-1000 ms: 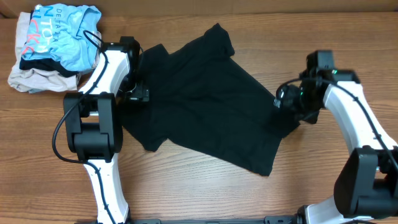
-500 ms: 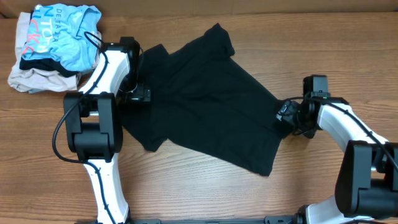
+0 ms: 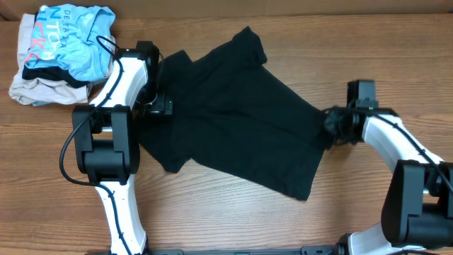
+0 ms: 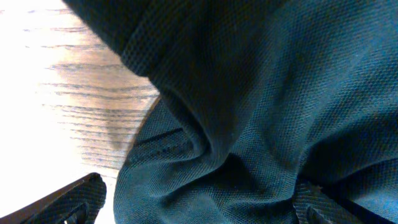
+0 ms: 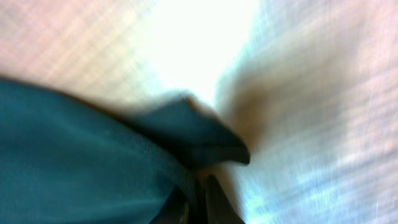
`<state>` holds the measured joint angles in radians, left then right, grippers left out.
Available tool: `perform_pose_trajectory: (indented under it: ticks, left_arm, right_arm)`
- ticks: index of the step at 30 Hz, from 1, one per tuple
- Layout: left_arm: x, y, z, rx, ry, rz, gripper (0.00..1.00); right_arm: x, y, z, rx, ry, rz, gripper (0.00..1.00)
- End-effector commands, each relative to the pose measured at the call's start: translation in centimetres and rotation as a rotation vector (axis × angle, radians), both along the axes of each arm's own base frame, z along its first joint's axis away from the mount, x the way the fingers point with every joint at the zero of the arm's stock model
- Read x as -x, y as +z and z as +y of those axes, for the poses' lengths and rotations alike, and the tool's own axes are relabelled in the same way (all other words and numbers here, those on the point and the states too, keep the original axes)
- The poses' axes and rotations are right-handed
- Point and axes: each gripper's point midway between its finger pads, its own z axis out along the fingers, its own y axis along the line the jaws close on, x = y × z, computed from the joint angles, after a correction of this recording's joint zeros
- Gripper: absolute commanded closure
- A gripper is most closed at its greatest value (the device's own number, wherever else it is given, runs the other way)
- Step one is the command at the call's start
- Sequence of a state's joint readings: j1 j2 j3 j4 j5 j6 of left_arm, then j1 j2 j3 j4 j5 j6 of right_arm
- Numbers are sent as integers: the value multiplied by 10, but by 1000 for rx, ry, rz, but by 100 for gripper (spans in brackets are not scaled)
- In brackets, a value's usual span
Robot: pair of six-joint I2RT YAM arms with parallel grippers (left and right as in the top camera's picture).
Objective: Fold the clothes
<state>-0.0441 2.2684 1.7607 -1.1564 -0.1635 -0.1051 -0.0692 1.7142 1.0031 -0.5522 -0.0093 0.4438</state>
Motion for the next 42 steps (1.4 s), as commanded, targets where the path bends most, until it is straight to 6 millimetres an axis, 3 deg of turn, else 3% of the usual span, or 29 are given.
perform_pose_trajectory:
  ticks: [1, 7, 11, 12, 14, 15, 17, 18, 20, 24, 25, 29, 32, 34, 37, 42]
  left_arm:
    - [7, -33, -10, 30, -1, 55, 0]
    - [2, -34, -11, 32, -1, 31, 0]
    - [-6, -35, -11, 34, -1, 1, 0]
    - [-7, -35, -12, 34, -2, -6, 0]
    - [-11, -35, -12, 36, -1, -21, 0]
    - [-13, -35, -12, 37, 2, -29, 0]
    - [-18, -35, -14, 44, 1, -51, 0]
    - [-21, -34, -14, 44, 1, -59, 0]
    - [-28, -26, -13, 44, 3, -78, 0]
    - [-56, 23, -8, 24, 2, -159, 0]
    - [-72, 58, -9, 29, 2, -220, 0]
    - [-96, 148, -10, 38, 0, -382, 0]
    - [-92, 212, -16, 60, -9, -488, 0]
    - [-80, 244, -21, 91, -9, -526, 0]
    - [-59, 272, -27, 135, 6, -545, 0]
    - [-45, 291, -50, 269, 25, -566, 0]
  right_arm:
    - [-43, 41, -25, 75, -49, -148, 96]
    - [-81, 74, -64, 138, -137, -346, 96]
    - [-99, 78, -90, 157, -185, -433, 93]
    - [-103, 75, -95, 161, -194, -443, 88]
    - [-108, 66, -103, 162, -207, -451, 69]
    - [-110, 62, -106, 162, -211, -452, 44]
    - [-111, 51, -109, 157, -215, -439, 6]
    - [-110, 49, -110, 156, -216, -433, 0]
    - [-107, 48, -110, 152, -217, -420, 0]
    - [-100, 68, -102, 135, -160, -398, 0]
    - [-95, 86, -97, 121, -143, -395, 0]
    - [-76, 134, -78, 55, -100, -412, 0]
    - [-52, 172, -56, -20, -48, -443, 0]
    - [-28, 188, -40, -70, -21, -428, 0]
    - [12, 191, -27, -110, -26, -344, 4]
    - [60, 178, -8, -151, -18, -179, 5]
